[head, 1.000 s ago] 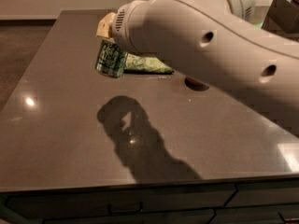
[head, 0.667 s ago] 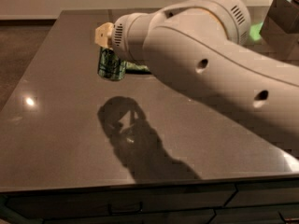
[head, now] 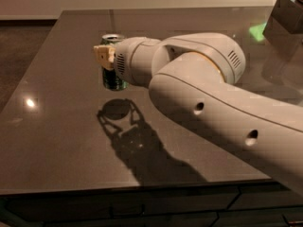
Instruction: Place green can upright
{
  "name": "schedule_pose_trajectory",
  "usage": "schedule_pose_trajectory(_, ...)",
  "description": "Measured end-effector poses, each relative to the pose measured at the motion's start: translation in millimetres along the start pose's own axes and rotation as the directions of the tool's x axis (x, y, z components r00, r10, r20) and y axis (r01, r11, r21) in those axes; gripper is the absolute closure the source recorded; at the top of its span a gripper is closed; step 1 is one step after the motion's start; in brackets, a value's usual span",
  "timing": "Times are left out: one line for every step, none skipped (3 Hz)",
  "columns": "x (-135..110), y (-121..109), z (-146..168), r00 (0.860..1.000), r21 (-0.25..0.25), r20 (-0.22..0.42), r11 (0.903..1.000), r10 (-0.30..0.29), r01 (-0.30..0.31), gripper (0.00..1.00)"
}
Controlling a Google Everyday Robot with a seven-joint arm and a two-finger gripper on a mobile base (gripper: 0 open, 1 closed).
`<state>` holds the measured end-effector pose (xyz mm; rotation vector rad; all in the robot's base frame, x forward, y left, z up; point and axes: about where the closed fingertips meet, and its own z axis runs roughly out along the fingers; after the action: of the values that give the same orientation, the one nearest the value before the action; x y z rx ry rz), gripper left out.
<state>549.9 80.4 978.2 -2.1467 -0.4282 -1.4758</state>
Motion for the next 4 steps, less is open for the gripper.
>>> schedule_pose_trajectory(-9,3,1,0.996,0.017,-0.032,0.9962,-0.084,0.085,1.00)
schedule_pose_trajectory(-17,7,0,0.990,0.026,-0.056,0.9908,-0.131,0.133,1.00)
schedule_pose_trajectory(-32,15,-1,0.984,0.036,-0.069,0.9849,-0.167,0.170,1.00)
schedule_pose_trajectory(-42,21,-1,0.979,0.039,-0.078,0.9808,-0.188,0.191,1.00)
